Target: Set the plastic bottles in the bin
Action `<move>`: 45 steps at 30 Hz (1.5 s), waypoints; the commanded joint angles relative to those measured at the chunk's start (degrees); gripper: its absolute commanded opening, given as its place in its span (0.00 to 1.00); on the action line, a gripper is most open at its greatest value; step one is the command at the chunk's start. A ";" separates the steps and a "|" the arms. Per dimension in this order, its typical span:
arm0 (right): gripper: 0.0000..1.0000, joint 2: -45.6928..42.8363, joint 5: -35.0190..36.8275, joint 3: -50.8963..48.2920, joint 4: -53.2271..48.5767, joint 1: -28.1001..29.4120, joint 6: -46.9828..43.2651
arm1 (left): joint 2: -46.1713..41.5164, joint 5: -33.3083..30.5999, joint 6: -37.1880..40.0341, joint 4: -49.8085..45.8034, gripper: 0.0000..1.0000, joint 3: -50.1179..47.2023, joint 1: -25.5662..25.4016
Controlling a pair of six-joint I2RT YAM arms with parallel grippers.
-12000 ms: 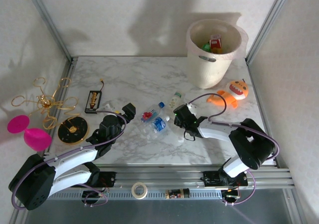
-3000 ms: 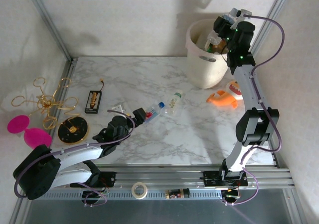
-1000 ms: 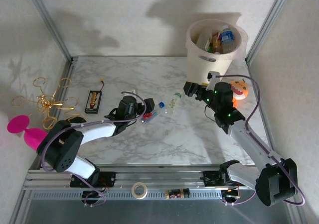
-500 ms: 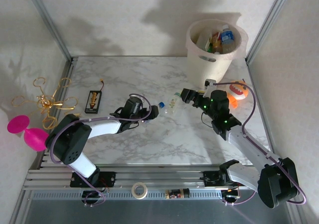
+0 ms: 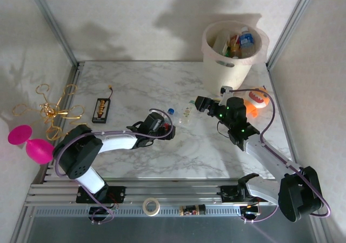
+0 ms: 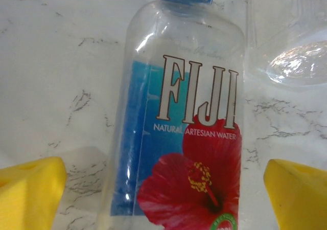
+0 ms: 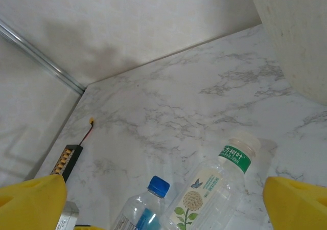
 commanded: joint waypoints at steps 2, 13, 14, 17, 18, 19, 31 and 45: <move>0.99 0.39 0.71 0.79 1.83 0.50 0.68 | 2.33 -4.16 2.21 -2.50 0.95 2.78 -0.63; 0.99 0.83 1.38 1.71 0.56 0.48 0.07 | 3.53 -6.00 2.75 -3.82 0.85 3.23 -0.98; 0.99 0.78 1.26 1.70 0.51 0.45 0.07 | 3.56 -5.97 2.90 -3.88 0.81 3.22 -0.99; 0.99 0.63 1.19 1.77 0.60 0.45 0.16 | 3.35 -6.25 3.05 -3.94 0.66 3.31 -1.06; 0.99 0.55 1.07 1.75 0.69 0.50 0.22 | 3.21 -6.44 3.12 -3.93 0.62 3.31 -1.07; 0.99 0.42 0.75 1.74 0.69 0.45 0.24 | 2.95 -6.62 3.03 -3.86 0.59 3.25 -1.07; 0.99 -0.57 -4.19 0.78 3.43 0.62 1.25 | -10.32 -8.97 2.49 6.27 0.49 -3.45 -1.07; 0.99 1.44 -12.00 4.10 9.44 7.33 -0.02 | -27.33 0.33 9.57 22.63 0.48 -10.08 -1.07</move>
